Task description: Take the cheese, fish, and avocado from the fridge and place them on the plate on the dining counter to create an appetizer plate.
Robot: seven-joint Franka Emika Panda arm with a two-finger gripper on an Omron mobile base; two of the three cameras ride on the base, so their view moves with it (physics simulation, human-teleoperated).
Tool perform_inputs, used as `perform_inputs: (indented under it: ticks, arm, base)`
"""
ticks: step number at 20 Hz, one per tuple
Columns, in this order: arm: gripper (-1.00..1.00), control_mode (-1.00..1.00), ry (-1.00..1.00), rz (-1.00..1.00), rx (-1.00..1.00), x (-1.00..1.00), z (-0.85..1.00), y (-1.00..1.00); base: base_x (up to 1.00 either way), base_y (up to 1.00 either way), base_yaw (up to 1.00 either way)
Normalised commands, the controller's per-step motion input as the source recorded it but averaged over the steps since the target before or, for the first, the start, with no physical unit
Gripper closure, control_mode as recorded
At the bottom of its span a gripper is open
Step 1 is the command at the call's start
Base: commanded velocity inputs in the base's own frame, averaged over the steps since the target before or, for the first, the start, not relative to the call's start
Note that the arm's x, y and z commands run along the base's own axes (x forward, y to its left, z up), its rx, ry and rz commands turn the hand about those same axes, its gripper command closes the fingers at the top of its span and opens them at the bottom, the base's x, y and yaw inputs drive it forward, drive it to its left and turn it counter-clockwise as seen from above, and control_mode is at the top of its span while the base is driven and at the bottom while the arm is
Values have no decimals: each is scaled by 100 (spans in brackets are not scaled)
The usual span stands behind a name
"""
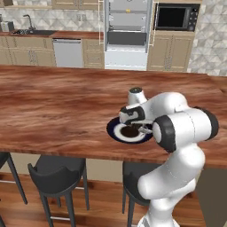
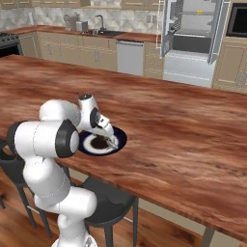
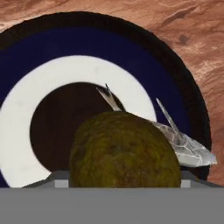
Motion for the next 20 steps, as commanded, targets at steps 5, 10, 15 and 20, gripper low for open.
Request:
perform_inputs:
  ticks: [5,10,15,20]
  arm:
    - [-100,-100,1,-5,-1,27,19,13]
    - [-100,-100,7,0,0,7,90,-6]
    - [-100,-100,1,0,0,-61,93,-1]
    - [-100,-100,-17,0,1,-100,51,-44]
  base:
    - [0,0,0]
    - [0,0,0]
    - [0,0,0]
    - [0,0,0]
